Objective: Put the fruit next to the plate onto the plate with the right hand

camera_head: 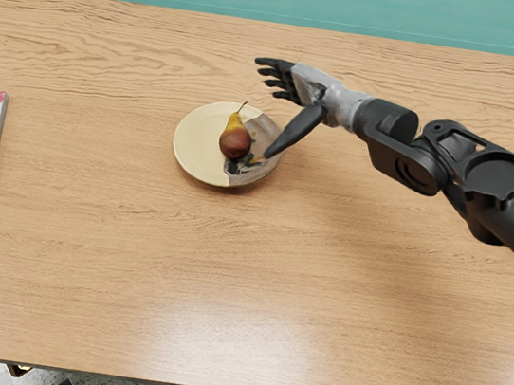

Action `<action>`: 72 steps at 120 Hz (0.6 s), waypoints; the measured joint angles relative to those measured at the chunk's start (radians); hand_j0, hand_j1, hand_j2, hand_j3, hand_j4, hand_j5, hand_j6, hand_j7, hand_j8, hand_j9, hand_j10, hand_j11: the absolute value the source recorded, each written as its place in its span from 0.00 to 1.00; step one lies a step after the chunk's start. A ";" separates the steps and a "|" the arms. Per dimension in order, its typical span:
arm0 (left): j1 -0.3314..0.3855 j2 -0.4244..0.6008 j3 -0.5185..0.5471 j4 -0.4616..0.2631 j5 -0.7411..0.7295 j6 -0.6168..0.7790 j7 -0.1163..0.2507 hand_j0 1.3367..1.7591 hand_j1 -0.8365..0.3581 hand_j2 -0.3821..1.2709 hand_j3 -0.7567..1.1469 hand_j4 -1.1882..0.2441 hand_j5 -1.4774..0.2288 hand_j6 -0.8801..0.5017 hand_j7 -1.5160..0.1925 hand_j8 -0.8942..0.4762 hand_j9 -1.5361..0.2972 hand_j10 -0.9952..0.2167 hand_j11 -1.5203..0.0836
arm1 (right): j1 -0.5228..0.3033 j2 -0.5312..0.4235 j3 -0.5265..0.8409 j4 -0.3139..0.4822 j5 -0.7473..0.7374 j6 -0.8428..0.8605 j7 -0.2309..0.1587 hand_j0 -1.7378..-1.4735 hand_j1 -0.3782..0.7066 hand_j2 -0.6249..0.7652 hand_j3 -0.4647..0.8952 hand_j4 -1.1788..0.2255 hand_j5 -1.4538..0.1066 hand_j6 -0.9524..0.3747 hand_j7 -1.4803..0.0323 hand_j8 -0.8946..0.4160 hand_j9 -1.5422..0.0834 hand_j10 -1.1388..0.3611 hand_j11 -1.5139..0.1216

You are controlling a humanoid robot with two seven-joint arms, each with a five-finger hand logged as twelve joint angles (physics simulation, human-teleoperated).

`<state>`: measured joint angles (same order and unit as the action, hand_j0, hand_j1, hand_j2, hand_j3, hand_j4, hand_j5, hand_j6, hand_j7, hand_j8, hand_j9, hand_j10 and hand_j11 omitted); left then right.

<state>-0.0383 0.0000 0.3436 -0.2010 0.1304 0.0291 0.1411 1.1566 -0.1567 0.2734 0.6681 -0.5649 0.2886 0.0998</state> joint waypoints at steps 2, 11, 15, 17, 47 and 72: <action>0.000 0.000 0.000 0.000 0.000 0.000 0.000 0.76 0.99 0.23 0.40 0.83 0.87 0.64 0.89 0.65 0.84 0.82 0.95 | -0.005 -0.022 0.000 0.026 0.004 0.002 0.001 0.30 0.09 0.46 0.34 0.79 0.87 0.67 0.92 0.64 0.89 0.71 0.87; 0.000 0.000 0.000 0.000 0.000 0.000 0.000 0.76 0.99 0.23 0.40 0.83 0.87 0.64 0.89 0.65 0.84 0.82 0.95 | -0.030 -0.119 0.002 0.132 0.016 0.007 0.007 0.30 0.08 0.46 0.34 0.80 0.88 0.68 0.93 0.65 0.90 0.72 0.88; 0.000 0.000 0.000 0.000 0.000 0.000 0.000 0.76 0.99 0.23 0.40 0.83 0.87 0.64 0.89 0.65 0.84 0.82 0.95 | -0.041 -0.160 0.001 0.174 0.019 0.009 0.014 0.30 0.08 0.46 0.34 0.80 0.89 0.68 0.93 0.65 0.90 0.72 0.88; 0.000 0.000 0.000 0.000 0.000 0.000 0.000 0.76 0.99 0.23 0.40 0.83 0.87 0.64 0.89 0.65 0.84 0.82 0.95 | -0.047 -0.180 0.001 0.193 0.021 0.010 0.018 0.30 0.08 0.46 0.34 0.80 0.89 0.68 0.93 0.65 0.91 0.72 0.88; 0.000 0.000 0.000 -0.004 0.001 0.000 0.000 0.76 0.99 0.23 0.40 0.83 0.87 0.64 0.89 0.65 0.84 0.82 0.95 | -0.099 -0.354 0.002 0.318 0.027 0.100 0.090 0.30 0.07 0.45 0.34 0.81 0.90 0.69 0.95 0.66 0.92 0.73 0.90; 0.000 0.000 0.001 -0.011 0.001 -0.006 0.000 0.76 0.99 0.23 0.40 0.83 0.87 0.64 0.89 0.65 0.84 0.82 0.95 | -0.113 -0.421 0.003 0.373 0.027 0.125 0.112 0.30 0.06 0.45 0.34 0.82 0.90 0.69 0.95 0.66 0.92 0.74 0.90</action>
<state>-0.0380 0.0000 0.3445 -0.2115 0.1319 0.0227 0.1411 1.0439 -0.5779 0.2761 1.0408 -0.5374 0.4133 0.2116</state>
